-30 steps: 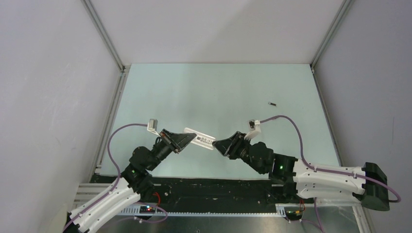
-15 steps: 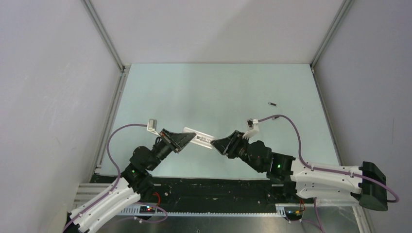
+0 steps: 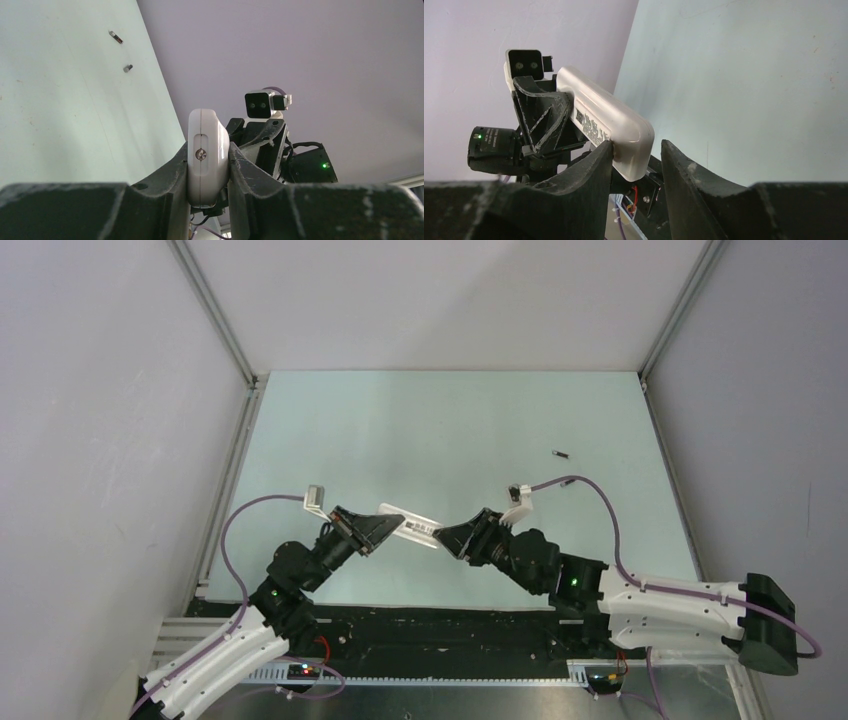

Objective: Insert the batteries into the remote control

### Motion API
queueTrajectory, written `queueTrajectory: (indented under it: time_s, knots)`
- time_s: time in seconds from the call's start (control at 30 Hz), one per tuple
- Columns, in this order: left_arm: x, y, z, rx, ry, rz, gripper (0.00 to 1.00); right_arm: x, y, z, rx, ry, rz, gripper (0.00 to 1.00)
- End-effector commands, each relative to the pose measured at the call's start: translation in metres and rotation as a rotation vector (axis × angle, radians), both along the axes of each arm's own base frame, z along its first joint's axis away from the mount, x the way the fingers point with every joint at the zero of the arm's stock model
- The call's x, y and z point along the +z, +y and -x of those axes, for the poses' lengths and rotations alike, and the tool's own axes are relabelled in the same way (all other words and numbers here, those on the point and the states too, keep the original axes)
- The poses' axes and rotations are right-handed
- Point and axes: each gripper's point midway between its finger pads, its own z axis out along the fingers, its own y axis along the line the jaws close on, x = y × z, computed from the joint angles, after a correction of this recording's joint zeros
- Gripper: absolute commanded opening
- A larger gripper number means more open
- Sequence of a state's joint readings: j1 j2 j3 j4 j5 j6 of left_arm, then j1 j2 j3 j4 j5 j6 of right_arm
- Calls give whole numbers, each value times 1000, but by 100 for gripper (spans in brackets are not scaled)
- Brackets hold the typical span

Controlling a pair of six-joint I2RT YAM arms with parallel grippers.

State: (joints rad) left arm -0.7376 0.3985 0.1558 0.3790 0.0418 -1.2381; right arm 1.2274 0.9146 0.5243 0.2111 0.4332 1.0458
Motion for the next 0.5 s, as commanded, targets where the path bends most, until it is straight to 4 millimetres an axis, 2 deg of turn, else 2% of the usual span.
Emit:
queueTrajectory:
  time_s: [0.0,0.13,0.47]
  knots:
    - [47,1,11,-34,-111,101,0,7,-10,-5,-46,-9,18,43]
    - [47,2,10,-25,-117,97,0,4,-13,-5,-56,-2,31,40]
    - [48,2,9,-21,-124,89,0,-5,-8,1,-38,19,50,35]
